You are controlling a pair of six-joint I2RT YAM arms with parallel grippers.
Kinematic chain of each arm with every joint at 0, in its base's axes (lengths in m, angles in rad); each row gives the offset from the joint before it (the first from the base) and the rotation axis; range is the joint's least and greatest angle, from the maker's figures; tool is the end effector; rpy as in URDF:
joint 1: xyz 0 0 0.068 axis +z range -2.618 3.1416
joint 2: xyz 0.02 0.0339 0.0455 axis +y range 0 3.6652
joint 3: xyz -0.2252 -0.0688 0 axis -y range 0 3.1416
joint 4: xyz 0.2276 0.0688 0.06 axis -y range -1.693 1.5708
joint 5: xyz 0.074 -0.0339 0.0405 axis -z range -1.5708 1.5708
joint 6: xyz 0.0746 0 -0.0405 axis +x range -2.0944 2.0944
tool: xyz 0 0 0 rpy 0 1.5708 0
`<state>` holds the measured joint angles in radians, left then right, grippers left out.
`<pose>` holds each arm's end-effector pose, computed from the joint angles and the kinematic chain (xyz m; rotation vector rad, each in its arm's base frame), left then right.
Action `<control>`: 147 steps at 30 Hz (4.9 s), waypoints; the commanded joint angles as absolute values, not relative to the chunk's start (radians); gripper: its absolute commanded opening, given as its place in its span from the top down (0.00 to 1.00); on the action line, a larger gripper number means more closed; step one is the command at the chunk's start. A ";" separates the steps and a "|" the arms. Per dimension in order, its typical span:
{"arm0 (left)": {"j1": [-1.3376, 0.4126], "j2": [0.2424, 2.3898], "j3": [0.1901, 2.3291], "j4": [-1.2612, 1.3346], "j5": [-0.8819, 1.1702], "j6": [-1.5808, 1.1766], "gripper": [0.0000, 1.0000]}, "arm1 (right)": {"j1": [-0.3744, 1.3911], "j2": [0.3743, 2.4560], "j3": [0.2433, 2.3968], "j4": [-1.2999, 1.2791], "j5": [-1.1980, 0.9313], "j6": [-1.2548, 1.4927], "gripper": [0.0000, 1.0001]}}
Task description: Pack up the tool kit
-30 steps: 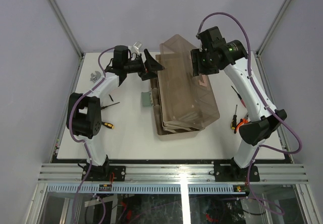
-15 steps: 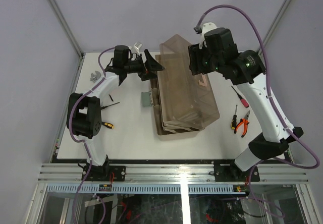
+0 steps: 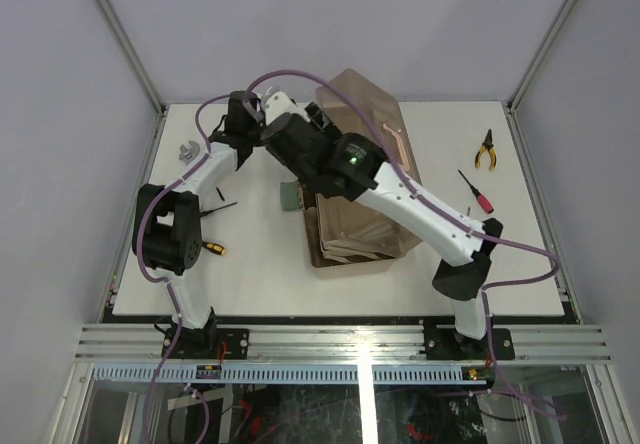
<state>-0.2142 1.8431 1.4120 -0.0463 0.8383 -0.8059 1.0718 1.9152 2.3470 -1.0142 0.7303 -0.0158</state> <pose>0.4010 -0.1440 0.2329 -0.0686 2.2062 -1.4613 0.2283 0.3150 0.4040 -0.6665 1.8802 -0.1149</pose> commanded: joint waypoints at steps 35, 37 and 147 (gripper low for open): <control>-0.226 1.836 1.415 -0.026 0.836 -0.828 0.10 | 1.203 2.243 2.336 -1.456 1.368 0.223 0.20; -0.225 1.834 1.411 -0.025 0.835 -0.828 0.11 | 1.203 2.240 2.331 -1.456 1.381 0.225 0.23; -0.057 2.007 1.496 -0.368 0.490 -0.334 0.66 | 0.584 1.254 1.079 -0.469 0.681 0.361 1.00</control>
<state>-0.0559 2.0300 1.5166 -0.3721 0.4801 -0.3210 0.6342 1.2690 1.1114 -0.6769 0.7322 0.4168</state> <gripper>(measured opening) 0.327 0.039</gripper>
